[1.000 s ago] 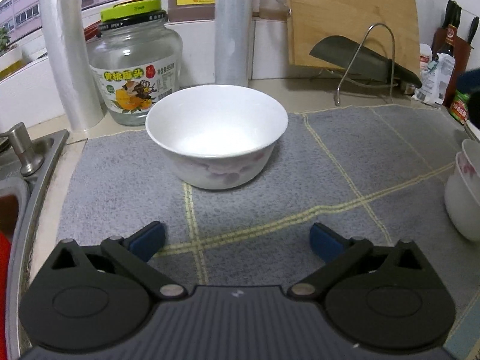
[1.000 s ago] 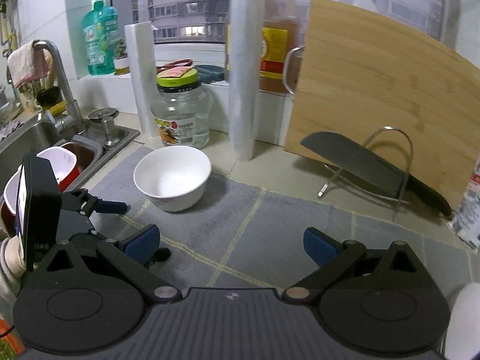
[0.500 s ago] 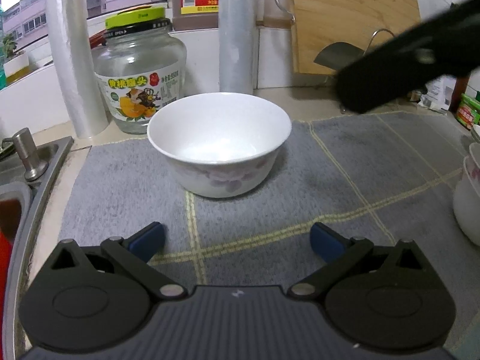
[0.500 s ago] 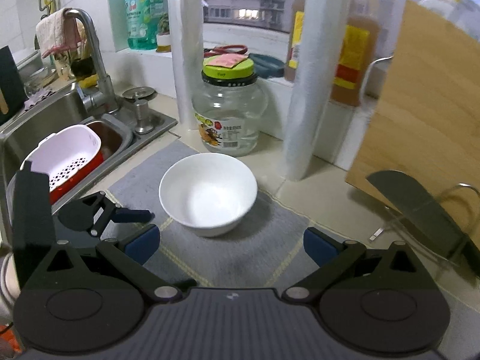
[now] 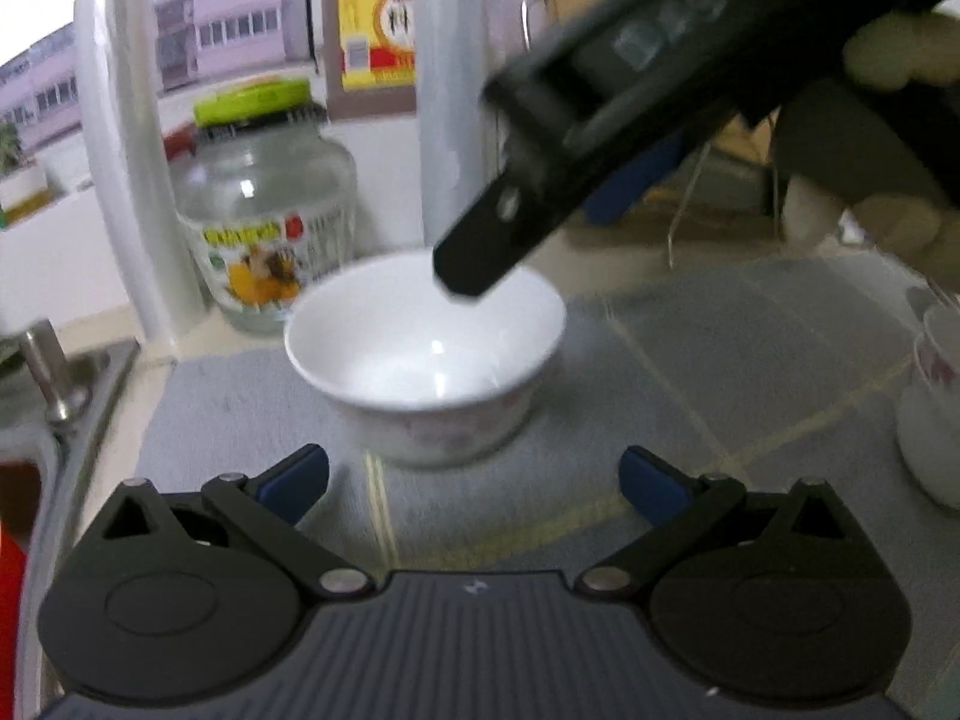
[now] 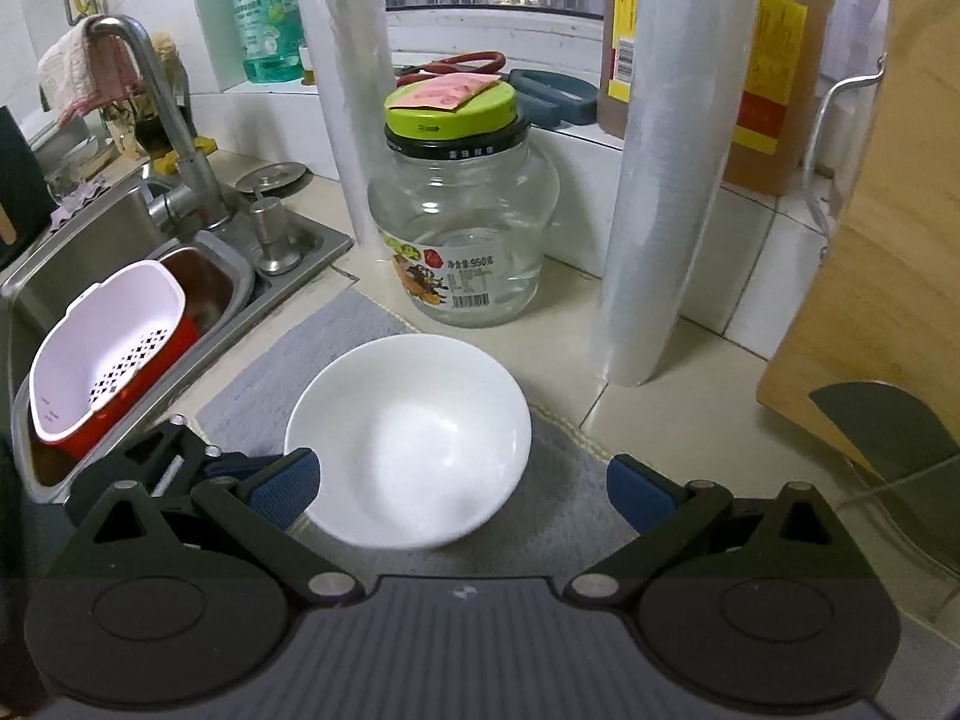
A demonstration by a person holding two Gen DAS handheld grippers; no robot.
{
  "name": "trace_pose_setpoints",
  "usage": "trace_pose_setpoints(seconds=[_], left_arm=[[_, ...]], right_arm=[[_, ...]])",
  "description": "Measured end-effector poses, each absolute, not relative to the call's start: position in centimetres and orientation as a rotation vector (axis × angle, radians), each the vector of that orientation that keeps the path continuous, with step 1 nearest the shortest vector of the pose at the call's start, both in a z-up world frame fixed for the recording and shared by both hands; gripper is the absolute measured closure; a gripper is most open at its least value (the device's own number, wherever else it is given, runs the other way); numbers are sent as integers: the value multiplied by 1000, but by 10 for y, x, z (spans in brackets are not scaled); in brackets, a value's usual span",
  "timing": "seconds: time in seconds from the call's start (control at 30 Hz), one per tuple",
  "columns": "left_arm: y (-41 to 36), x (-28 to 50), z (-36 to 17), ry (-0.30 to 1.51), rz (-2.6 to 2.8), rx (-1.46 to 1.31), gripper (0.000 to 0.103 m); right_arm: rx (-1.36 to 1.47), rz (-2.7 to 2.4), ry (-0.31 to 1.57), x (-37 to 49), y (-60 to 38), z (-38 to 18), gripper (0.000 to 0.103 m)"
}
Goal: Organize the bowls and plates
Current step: 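Grasp the pink-flower bowl rim with the right gripper while the left gripper grasps the opposite rim, then lift and carry the pink-flower bowl toward the nested bowls with both grippers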
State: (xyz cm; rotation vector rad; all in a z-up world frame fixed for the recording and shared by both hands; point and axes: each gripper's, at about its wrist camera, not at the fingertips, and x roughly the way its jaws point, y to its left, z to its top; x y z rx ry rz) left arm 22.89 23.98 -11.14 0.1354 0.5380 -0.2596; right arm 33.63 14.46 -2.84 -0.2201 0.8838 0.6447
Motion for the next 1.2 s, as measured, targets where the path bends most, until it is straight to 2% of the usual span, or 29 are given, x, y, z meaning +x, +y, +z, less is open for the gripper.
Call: trace_pose_setpoints(seconds=[0.23, 0.33, 0.53, 0.6, 0.7, 1.2], left_arm=[[242, 241, -110, 531, -230, 118, 2], [243, 242, -105, 511, -232, 113, 7], [245, 246, -102, 483, -224, 101, 8], [247, 247, -102, 475, -215, 98, 13], [250, 252, -103, 480, -216, 89, 15], [251, 250, -102, 476, -225, 83, 14]], right_arm=[[-221, 680, 896, 350, 155, -38, 1], [-225, 693, 899, 354, 158, -40, 8], [-221, 714, 908, 364, 164, -43, 20], [-223, 722, 910, 367, 166, -43, 24], [-237, 720, 912, 370, 167, -45, 30], [-246, 739, 939, 383, 173, -49, 34]])
